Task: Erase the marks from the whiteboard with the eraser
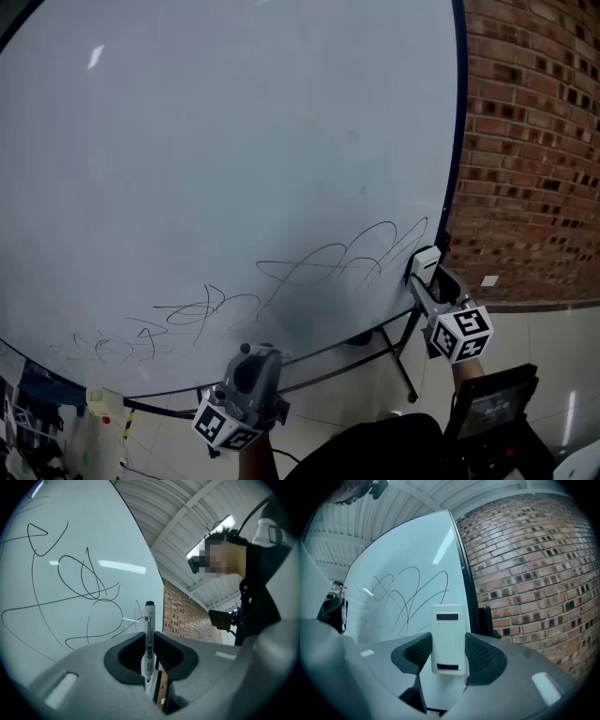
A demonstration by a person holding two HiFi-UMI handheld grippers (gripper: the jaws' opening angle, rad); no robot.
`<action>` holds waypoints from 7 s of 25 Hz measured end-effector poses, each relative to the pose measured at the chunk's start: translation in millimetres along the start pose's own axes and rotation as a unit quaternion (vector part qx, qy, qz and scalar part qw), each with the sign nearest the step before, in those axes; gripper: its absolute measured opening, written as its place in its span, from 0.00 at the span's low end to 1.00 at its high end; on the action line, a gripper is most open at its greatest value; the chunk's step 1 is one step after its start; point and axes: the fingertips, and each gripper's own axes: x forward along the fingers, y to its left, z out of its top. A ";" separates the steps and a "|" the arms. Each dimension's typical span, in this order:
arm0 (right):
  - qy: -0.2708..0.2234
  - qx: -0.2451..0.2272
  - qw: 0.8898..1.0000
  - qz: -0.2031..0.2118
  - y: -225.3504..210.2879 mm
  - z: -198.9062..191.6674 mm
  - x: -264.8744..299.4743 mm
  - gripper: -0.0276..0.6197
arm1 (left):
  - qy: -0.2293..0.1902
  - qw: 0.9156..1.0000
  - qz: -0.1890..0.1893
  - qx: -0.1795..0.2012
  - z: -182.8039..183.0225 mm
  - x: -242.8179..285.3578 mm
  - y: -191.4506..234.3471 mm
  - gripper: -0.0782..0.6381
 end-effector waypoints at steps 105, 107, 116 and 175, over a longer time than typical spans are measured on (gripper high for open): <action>-0.045 -0.072 0.996 0.003 6.8 94.0 0.9 0.39 | -0.010 1.000 -0.020 -0.008 2.0 11.0 -19.8 0.19; -0.021 -0.058 0.998 0.005 2.4 67.6 2.8 0.40 | -0.007 1.000 -0.021 -0.007 1.7 11.9 -20.5 0.19; 0.019 -0.032 0.999 0.011 -6.8 21.8 4.3 0.40 | 0.000 1.000 -0.027 -0.001 4.1 14.9 -26.8 0.19; -0.182 -0.094 0.978 0.025 34.9 239.8 -12.6 0.40 | -0.026 1.000 -0.014 0.006 20.6 1.4 -21.1 0.19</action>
